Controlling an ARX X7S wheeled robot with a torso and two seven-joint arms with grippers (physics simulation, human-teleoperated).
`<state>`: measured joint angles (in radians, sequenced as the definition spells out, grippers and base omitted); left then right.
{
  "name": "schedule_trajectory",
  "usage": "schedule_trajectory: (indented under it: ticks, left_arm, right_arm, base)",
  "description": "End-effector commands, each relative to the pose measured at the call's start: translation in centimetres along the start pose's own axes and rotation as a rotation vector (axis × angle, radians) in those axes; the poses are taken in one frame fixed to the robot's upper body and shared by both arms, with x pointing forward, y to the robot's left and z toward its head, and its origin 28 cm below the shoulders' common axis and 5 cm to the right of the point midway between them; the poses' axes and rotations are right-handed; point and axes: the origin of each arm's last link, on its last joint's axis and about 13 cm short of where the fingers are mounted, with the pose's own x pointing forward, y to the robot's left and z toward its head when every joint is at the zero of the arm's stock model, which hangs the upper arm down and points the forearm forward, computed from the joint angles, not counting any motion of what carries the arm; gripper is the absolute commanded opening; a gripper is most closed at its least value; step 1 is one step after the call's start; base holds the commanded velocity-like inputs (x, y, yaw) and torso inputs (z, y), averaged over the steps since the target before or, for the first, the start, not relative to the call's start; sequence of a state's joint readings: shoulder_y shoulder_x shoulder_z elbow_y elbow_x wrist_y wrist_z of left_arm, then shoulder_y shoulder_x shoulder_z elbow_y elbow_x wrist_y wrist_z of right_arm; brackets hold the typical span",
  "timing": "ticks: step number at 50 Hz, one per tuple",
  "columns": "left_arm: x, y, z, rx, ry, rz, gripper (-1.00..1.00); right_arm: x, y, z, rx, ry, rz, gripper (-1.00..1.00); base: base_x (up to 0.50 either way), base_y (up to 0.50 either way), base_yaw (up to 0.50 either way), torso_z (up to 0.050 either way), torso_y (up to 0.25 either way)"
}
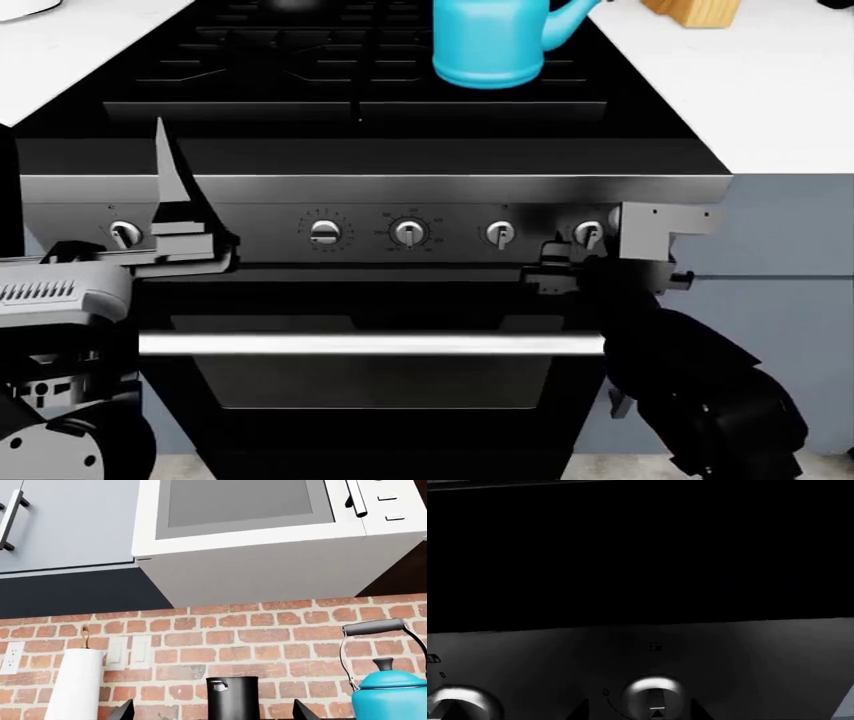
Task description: Pick the kettle from the counter and place it on a stove burner. Then turn the burner on.
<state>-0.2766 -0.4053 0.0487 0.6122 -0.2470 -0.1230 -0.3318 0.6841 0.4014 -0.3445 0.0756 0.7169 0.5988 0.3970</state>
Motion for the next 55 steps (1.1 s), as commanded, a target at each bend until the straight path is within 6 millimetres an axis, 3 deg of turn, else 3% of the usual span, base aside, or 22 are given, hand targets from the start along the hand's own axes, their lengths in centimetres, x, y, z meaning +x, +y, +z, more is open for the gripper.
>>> schedule_trajectory:
  ticks: [1, 21, 35, 55]
  left_arm:
    - [0.0, 0.0, -0.1, -0.001, 0.002, 0.000, 1.00]
    - [0.0, 0.0, 0.0, -0.001, 0.000, -0.001, 1.00]
    - [0.0, 0.0, 0.1, -0.005, -0.005, 0.000, 1.00]
    - [0.0, 0.1, 0.2, -0.007, -0.007, 0.002, 1.00]
  right_arm:
    - [0.8, -0.6, 0.0, -0.024, 0.015, -0.038, -1.00]
    - [0.2, -0.8, -0.1, -0.038, -0.003, -0.047, -1.00]
    - [-0.1, -0.2, 0.5, -0.271, -0.008, -0.048, -1.00]
    - [-0.1, 0.5, 0.9, -0.365, -0.011, -0.018, -1.00]
  base:
    - [0.02, 0.00, 0.01, 0.000, -0.012]
    - [0.01, 0.00, 0.01, -0.001, -0.007]
    - [0.00, 0.00, 0.00, 0.000, -0.001]
    - [0.00, 0.00, 0.00, 0.000, 0.000]
